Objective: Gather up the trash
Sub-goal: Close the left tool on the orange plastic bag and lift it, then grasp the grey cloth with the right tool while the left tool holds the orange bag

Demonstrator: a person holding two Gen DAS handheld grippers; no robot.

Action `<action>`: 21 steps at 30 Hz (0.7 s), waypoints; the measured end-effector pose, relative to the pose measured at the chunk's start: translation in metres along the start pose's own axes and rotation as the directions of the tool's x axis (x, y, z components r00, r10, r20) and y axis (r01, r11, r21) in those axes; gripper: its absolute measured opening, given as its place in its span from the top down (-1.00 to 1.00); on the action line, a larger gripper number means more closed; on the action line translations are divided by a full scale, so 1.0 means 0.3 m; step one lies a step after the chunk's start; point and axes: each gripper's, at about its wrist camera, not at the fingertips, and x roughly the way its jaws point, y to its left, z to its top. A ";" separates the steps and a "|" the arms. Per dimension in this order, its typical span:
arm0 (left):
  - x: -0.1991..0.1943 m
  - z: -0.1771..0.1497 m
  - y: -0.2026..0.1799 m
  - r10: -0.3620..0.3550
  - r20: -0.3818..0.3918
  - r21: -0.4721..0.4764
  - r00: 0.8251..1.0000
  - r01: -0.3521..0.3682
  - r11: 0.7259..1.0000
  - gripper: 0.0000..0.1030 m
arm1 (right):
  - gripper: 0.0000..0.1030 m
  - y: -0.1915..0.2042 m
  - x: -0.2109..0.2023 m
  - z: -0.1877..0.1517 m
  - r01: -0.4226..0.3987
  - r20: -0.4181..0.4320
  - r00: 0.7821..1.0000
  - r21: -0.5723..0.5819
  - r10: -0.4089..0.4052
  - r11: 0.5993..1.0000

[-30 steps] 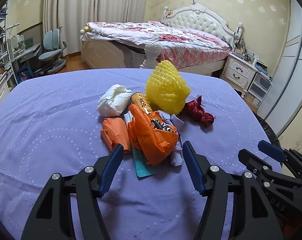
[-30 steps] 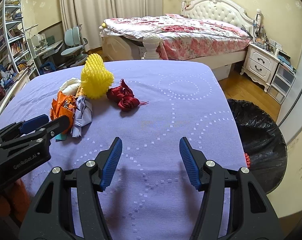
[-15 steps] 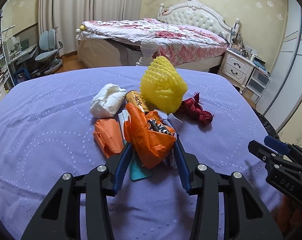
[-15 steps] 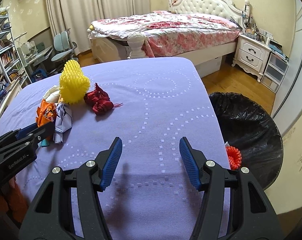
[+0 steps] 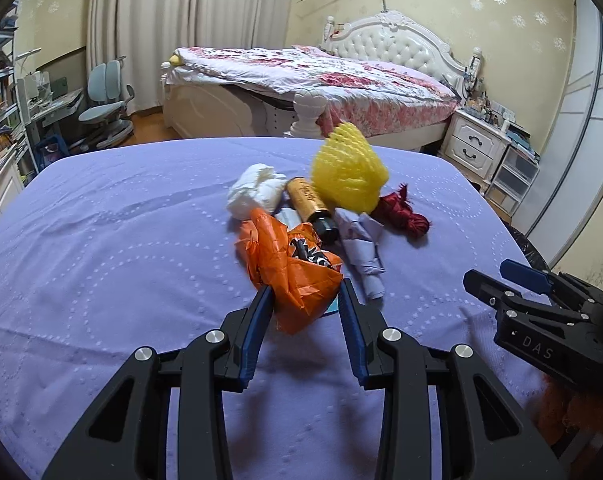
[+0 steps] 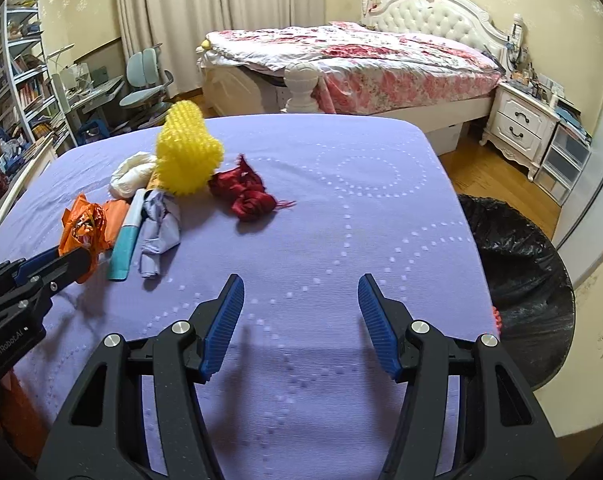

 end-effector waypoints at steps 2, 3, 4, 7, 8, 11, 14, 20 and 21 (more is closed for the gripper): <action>-0.012 0.002 0.014 0.014 0.009 -0.003 1.000 -0.014 1.000 0.28 | -0.13 0.030 0.003 0.001 -0.015 -0.004 1.000 -0.016 0.015 1.000; -0.017 0.001 0.026 0.027 0.012 -0.003 1.000 -0.026 1.000 0.29 | -0.13 0.047 0.003 0.002 -0.022 -0.002 1.000 -0.024 0.022 0.999; -0.020 0.000 0.038 0.035 0.013 -0.006 0.999 -0.035 0.999 0.29 | -0.13 0.063 0.002 0.004 -0.027 0.000 1.000 -0.033 0.027 0.999; -0.018 -0.003 0.068 0.061 0.014 -0.014 0.998 -0.061 0.998 0.29 | -0.13 0.110 0.002 0.013 -0.046 0.005 0.999 -0.057 0.047 0.997; -0.015 -0.004 0.078 0.076 0.013 -0.015 0.997 -0.076 0.997 0.29 | -0.13 0.122 0.003 0.013 -0.053 0.007 0.999 -0.062 0.053 0.997; -0.002 -0.009 0.112 0.105 0.000 -0.022 0.994 -0.105 0.994 0.29 | -0.12 0.170 0.015 0.024 -0.082 0.004 0.997 -0.082 0.082 0.993; 0.018 -0.015 0.157 0.118 -0.029 -0.044 0.993 -0.119 0.992 0.29 | -0.13 0.206 0.032 0.040 -0.101 -0.004 0.995 -0.095 0.101 0.990; 0.027 -0.006 0.187 0.105 -0.040 -0.061 0.994 -0.107 0.992 0.29 | -0.09 0.259 0.063 0.075 -0.136 -0.022 0.991 -0.099 0.135 0.986; 0.026 -0.006 0.189 0.102 -0.039 -0.062 0.994 -0.105 0.993 0.28 | -0.05 0.271 0.070 0.081 -0.133 -0.025 0.991 -0.106 0.131 0.985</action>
